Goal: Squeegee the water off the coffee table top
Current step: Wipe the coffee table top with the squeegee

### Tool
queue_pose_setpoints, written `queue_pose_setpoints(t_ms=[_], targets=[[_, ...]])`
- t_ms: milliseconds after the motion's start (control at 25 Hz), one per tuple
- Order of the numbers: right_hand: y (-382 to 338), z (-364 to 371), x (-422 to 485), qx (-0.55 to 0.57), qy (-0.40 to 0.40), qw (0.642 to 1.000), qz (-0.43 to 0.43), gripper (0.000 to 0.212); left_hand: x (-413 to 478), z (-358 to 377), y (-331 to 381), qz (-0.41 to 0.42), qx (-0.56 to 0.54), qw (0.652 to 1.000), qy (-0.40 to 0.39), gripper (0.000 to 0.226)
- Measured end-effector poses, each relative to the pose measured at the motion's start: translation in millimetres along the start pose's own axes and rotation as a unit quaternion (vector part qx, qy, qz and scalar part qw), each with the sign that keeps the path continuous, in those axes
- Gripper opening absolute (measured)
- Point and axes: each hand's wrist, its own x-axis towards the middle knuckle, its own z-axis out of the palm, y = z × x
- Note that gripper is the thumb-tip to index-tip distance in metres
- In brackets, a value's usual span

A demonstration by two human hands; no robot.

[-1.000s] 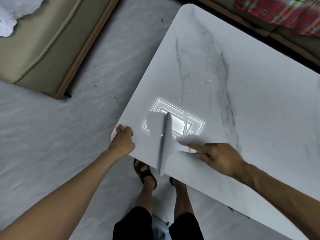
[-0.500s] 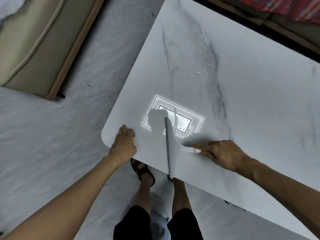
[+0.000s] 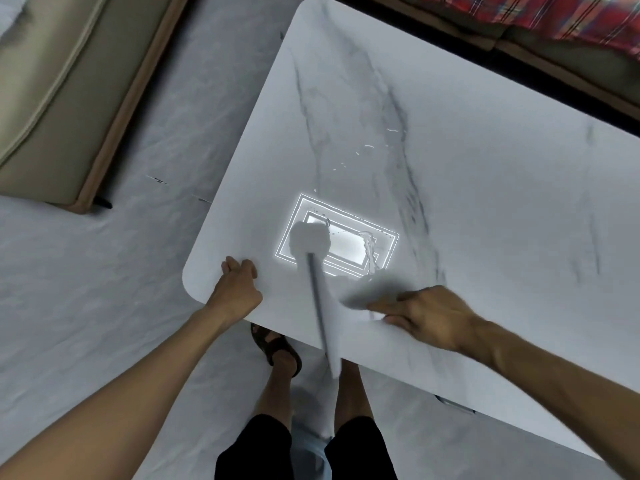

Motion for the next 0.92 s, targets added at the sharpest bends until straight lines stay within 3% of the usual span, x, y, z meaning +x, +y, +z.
queue_pose_setpoints(t_ms=[120, 200, 440, 680, 800, 920], targets=[[-54.1, 14.6, 49.7, -0.029, -0.06, 0.993, -0.095, 0.042, 2.9, -2.7, -5.8, 0.014, -0.026, 1.0, -0.001, 0.027], [-67.1, 20.3, 64.5, -0.036, -0.071, 0.991, -0.107, 0.041, 6.1, -6.1, -7.3, 0.016, -0.028, 0.999, 0.003, 0.025], [16.3, 10.7, 18.8, -0.004, -0.026, 0.998, -0.05, 0.04, 7.5, -3.2, -0.2, 0.012, -0.014, 1.0, 0.009, 0.03], [101.2, -8.2, -62.3, -0.045, -0.015, 0.992, 0.117, 0.041, 6.9, -2.4, -1.1, 0.002, -0.014, 1.0, 0.002, 0.028], [114.1, -17.1, -91.9, -0.077, -0.011, 0.983, 0.168, 0.042, 6.6, -0.2, 4.0, -0.017, -0.023, 1.0, 0.002, 0.028], [87.2, -16.2, -84.6, -0.06, -0.01, 0.988, 0.14, 0.042, 1.3, 4.6, 9.0, -0.028, -0.053, 0.995, 0.079, 0.025]])
